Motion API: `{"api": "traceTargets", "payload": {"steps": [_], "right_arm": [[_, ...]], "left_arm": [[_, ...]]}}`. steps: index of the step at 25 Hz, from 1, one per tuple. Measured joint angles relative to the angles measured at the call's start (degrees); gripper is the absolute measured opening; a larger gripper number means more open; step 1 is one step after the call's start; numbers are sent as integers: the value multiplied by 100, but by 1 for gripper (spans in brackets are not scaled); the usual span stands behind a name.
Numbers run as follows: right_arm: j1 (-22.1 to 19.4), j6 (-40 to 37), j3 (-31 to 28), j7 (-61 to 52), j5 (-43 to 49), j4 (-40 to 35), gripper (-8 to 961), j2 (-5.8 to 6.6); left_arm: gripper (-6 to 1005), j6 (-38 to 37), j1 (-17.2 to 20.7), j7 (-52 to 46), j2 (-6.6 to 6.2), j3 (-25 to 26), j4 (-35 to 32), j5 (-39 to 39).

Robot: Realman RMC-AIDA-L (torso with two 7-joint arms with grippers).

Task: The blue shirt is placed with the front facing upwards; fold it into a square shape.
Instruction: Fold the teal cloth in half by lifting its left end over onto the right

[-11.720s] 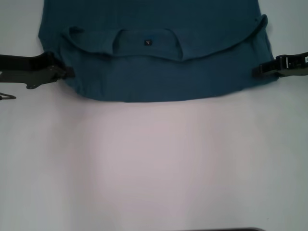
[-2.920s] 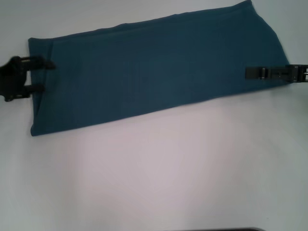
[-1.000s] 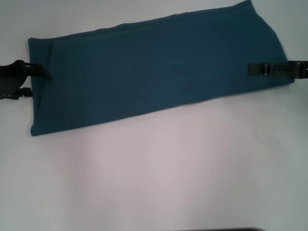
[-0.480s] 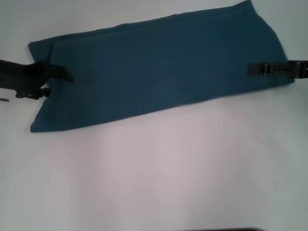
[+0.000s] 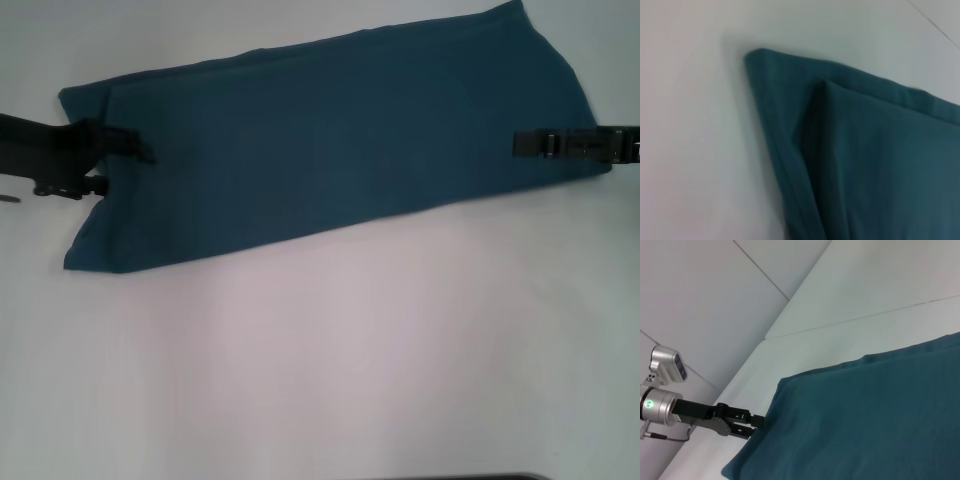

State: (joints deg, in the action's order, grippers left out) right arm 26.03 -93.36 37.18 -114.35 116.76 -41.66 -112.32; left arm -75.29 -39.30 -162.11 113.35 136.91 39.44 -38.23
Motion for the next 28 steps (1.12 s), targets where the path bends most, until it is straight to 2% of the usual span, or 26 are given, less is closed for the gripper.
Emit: {"api": "traceTargets", "payload": {"steps": [7,16,28], "right_arm": [[5,2,0,-5,-4,1,881,-11],[14,3,-1,-2,-5,0,880,-9],[16,3,0,0,-8,0,879,-9]], "left_arm": [[771,79,203,-211,-24,12,271,263],[770,67,213,-269,4,21,308,429],[768,-328,-194,-179,82,-60,240,425]]}}
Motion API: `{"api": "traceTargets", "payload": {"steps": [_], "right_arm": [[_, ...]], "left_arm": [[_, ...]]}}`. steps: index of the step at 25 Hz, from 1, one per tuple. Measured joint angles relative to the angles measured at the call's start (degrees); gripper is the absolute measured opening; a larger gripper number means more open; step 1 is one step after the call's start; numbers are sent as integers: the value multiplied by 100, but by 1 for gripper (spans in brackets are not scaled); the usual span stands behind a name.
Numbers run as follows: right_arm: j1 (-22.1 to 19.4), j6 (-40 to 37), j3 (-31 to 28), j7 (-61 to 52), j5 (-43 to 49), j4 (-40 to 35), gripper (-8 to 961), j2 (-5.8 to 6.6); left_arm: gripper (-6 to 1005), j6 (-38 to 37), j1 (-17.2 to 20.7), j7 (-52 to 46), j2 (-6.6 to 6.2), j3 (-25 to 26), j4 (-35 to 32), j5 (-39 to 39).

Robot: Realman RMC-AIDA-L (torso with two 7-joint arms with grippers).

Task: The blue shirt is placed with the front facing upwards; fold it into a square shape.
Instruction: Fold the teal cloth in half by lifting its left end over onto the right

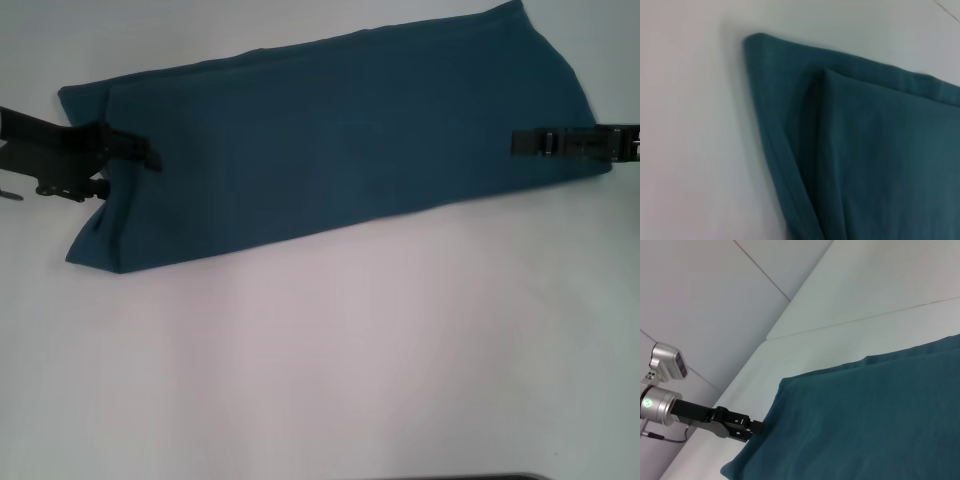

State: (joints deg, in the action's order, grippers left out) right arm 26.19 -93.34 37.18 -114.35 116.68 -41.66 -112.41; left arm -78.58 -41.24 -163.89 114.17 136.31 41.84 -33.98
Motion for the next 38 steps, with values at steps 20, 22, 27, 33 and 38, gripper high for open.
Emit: {"api": "traceTargets", "payload": {"steps": [20,22,27,33,38], "right_arm": [[7,-9,-9,9,-32,0,876,25],[7,-9,-9,9,-31,0,876,26],[5,-9,-9,9,-31,3,875,26],[8,-9,-9,9,-26,7,875,26],[-10,-9,-9,-4,-29,9,874,26]], "left_arm": [[328,-184,-367,-103,11,-267,96,751],[260,-185,-379,-104,22,-291,97,764],[112,-185,-385,-106,30,-369,103,768],[37,-245,-372,-99,23,-363,172,764],[23,-302,-208,-120,-28,-226,598,772]]}}
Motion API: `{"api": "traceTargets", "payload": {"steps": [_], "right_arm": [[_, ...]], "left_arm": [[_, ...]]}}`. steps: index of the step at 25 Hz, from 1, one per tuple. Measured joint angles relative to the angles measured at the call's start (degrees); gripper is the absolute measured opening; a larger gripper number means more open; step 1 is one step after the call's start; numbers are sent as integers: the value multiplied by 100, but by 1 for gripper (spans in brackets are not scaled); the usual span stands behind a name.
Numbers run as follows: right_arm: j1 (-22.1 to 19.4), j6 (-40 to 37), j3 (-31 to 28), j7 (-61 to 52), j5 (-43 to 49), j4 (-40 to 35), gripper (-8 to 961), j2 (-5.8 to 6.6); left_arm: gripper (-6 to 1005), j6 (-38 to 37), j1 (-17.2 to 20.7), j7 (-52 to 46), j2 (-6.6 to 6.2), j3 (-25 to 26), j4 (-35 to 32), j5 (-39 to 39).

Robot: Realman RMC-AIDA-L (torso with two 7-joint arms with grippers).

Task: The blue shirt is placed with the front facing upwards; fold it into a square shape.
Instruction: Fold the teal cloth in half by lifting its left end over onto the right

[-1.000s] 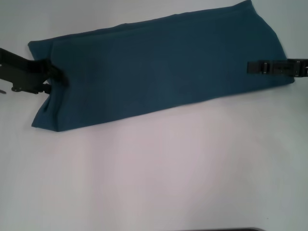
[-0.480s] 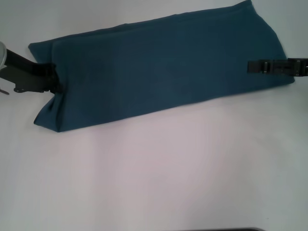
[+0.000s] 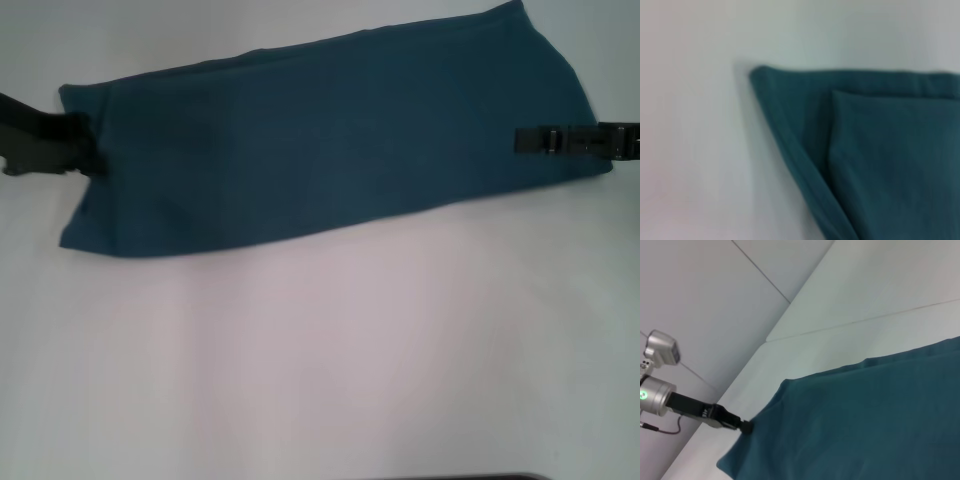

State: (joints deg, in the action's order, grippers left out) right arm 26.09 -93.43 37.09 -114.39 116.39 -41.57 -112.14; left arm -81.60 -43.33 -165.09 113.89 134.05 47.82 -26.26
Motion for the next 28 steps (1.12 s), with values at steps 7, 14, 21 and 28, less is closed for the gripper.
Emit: {"api": "traceTargets", "payload": {"steps": [7,14,21,28], "right_arm": [[-13,0,-9,-22,-3,25,873,0],[17,0,-9,-26,-3,73,872,8],[28,-2,-9,-35,-1,72,871,8],[16,-18,25,-39,28,70,871,49]], "left_arm": [[22,-138,25,-212,-203,60,290,594],[21,-147,27,-273,-424,198,356,950],[22,-182,3,-220,-441,191,383,1031],[23,-911,-156,-156,-425,329,743,795]]}}
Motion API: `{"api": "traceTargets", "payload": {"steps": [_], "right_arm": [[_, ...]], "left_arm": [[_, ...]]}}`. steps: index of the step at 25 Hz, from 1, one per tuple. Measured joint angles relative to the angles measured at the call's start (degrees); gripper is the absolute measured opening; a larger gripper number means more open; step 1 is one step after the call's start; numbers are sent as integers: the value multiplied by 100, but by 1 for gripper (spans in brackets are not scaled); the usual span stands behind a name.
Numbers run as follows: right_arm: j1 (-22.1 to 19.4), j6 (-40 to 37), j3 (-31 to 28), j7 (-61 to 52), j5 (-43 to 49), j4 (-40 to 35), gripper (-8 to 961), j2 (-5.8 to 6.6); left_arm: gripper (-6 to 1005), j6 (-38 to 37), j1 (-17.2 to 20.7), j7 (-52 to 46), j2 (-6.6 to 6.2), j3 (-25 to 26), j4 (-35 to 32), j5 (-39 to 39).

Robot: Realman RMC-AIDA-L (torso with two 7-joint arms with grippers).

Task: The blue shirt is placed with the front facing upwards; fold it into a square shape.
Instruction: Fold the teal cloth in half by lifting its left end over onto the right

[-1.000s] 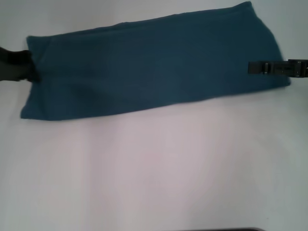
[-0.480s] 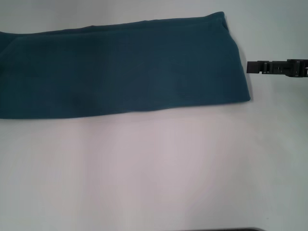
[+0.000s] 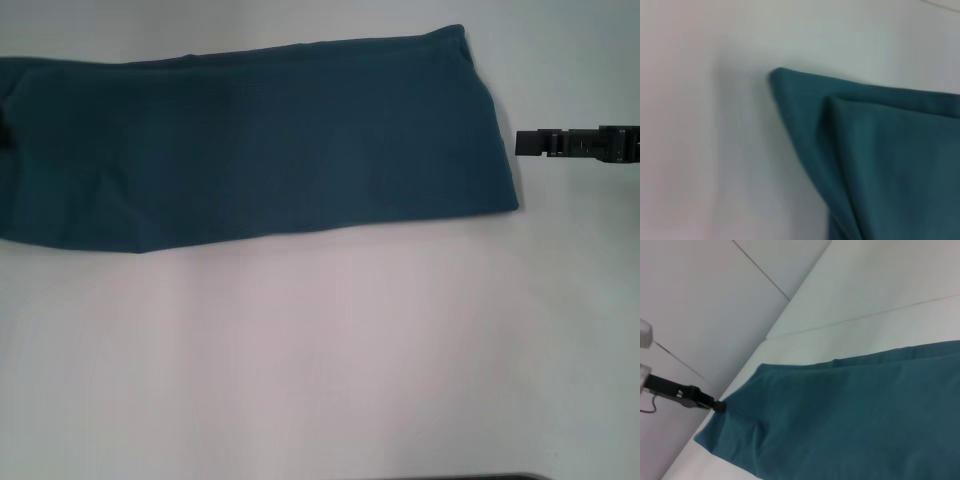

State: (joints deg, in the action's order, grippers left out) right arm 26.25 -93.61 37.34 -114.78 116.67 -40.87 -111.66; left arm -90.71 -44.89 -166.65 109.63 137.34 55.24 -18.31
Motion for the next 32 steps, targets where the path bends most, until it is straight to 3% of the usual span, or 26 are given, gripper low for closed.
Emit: {"api": "traceTargets", "payload": {"steps": [6,12,19,25,32], "right_arm": [[-21,-8,18,-1,103,0,870,21],[12,13,19,37,280,0,869,-17],[52,34,19,42,297,0,868,-43],[89,37,19,9,297,9,867,-47],[110,34,19,-11,296,23,867,-49]], "left_arm": [[24,-525,-213,1,99,5,212,-702],[23,-435,-328,-3,159,-41,49,-739],[21,-233,-123,-41,-46,19,-25,-598],[22,240,64,-79,-340,101,-555,-188],[22,476,162,-115,-355,119,-537,425]]}}
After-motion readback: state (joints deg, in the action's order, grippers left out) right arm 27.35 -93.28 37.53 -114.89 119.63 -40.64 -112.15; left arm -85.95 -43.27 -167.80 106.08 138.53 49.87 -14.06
